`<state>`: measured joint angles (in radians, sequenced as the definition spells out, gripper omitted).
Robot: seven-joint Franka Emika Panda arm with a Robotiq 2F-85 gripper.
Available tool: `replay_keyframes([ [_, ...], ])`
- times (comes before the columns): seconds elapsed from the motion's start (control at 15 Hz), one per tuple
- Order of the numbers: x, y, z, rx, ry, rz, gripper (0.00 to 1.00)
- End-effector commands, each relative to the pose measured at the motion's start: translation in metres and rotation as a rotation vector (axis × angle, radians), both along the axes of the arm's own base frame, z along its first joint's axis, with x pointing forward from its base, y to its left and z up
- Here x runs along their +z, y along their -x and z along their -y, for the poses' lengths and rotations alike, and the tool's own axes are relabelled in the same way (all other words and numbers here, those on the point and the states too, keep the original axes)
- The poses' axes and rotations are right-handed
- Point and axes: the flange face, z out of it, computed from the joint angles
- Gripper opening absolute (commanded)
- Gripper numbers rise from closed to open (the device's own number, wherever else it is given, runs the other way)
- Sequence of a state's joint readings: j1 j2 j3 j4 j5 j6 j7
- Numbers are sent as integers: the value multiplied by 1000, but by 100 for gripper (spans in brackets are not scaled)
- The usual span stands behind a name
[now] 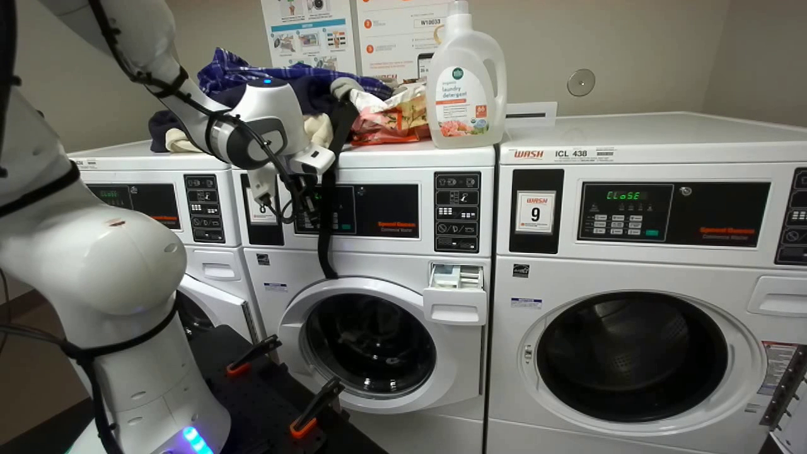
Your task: Press the button on the washing machine.
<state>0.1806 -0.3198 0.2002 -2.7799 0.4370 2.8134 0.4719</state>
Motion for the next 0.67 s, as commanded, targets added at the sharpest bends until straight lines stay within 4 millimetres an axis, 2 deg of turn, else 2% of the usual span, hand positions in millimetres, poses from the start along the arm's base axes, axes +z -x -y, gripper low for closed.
replay_keyframes([
  [0.0, -1, -8, 0, -66, -2, 69, 0],
  [0.6, -8, -1, 1, -210, -49, 123, 0],
])
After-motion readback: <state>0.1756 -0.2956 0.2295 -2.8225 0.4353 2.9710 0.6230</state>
